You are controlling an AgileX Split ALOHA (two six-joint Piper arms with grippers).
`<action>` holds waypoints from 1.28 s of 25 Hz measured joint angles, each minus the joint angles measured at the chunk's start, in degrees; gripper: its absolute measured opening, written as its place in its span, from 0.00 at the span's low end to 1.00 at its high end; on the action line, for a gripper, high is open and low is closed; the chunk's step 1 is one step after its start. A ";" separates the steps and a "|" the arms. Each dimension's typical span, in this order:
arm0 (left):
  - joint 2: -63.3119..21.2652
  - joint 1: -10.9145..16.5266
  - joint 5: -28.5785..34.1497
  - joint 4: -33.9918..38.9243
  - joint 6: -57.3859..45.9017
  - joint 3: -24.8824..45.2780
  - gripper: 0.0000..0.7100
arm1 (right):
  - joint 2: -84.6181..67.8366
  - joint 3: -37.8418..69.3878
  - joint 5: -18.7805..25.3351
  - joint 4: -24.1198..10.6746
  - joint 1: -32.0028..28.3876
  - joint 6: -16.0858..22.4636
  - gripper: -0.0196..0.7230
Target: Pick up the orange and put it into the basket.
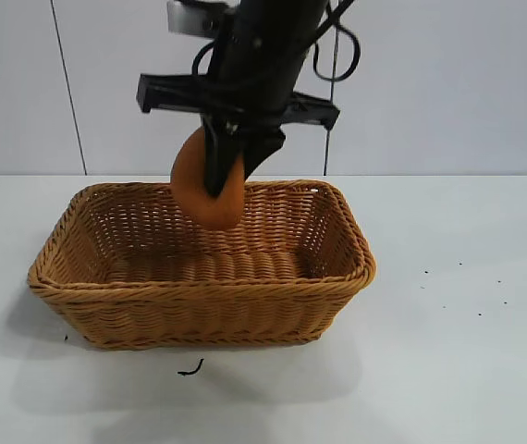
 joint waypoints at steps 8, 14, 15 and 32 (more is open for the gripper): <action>0.00 0.00 0.00 0.00 0.00 0.00 0.98 | 0.79 -0.08 0.55 0.00 0.00 0.00 0.35; 0.00 0.00 0.00 0.00 0.00 0.00 0.98 | -2.30 -0.97 3.51 -0.80 0.00 -0.27 0.92; 0.00 0.00 0.00 0.00 0.00 0.00 0.98 | -2.99 -1.81 4.56 -1.19 0.00 -0.34 0.93; 0.00 0.00 0.00 0.06 0.00 0.00 0.98 | -6.07 -16.94 13.89 -11.88 -11.35 0.25 0.96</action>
